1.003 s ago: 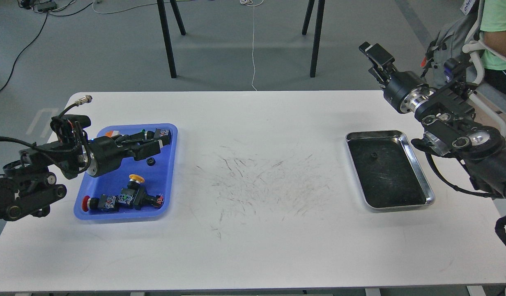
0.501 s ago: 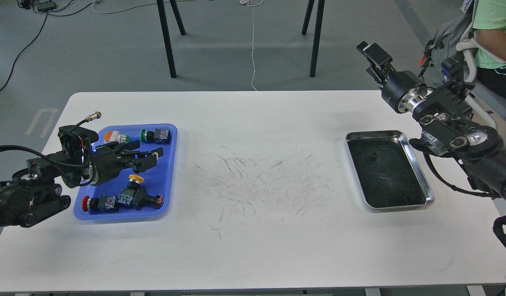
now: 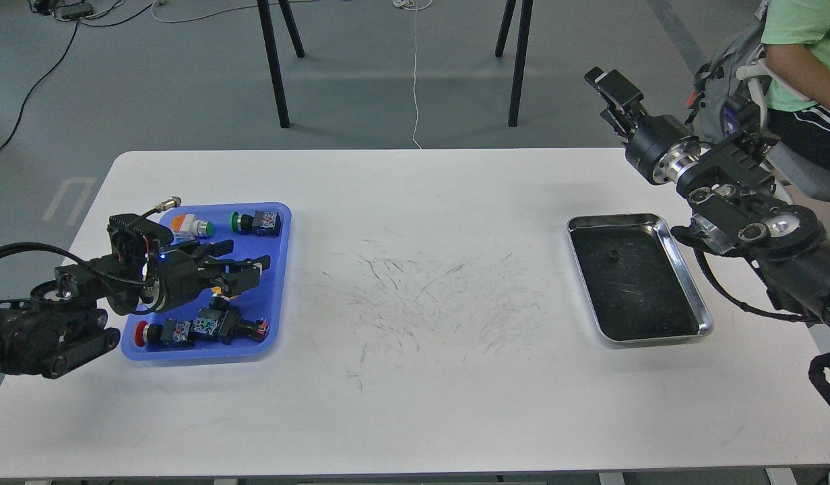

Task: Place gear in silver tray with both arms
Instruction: 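Reach the left gripper into the blue tray toward another gear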

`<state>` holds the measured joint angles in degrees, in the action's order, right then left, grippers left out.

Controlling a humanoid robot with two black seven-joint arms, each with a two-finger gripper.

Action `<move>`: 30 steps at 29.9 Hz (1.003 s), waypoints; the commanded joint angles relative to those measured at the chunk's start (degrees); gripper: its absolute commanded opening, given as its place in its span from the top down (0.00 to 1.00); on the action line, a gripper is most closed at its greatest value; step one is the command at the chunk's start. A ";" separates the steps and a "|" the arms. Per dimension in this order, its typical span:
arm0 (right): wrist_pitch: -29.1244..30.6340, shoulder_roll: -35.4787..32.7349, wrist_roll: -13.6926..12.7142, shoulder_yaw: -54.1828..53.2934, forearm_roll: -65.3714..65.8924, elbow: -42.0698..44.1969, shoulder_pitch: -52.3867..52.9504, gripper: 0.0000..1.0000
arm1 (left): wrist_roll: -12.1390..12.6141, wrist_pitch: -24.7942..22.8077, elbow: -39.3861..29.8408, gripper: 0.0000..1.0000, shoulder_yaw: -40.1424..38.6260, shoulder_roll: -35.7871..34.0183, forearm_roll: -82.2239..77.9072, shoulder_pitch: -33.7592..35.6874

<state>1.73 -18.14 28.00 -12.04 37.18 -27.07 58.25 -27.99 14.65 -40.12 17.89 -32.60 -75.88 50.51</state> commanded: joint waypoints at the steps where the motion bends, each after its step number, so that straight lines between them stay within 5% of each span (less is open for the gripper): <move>1: 0.03 0.04 0.00 0.00 0.00 0.00 -0.07 0.08 | -0.01 0.03 1.36 0.20 0.21 0.17 -0.14 -0.24; 30: 0.03 -0.05 0.00 0.09 0.00 0.09 -0.24 0.08 | -0.01 0.03 6.29 0.33 1.97 4.04 -0.06 -1.47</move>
<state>1.77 -18.20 28.00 -11.95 37.18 -26.98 58.10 -28.00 14.68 -33.83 19.78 -28.56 -75.94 49.32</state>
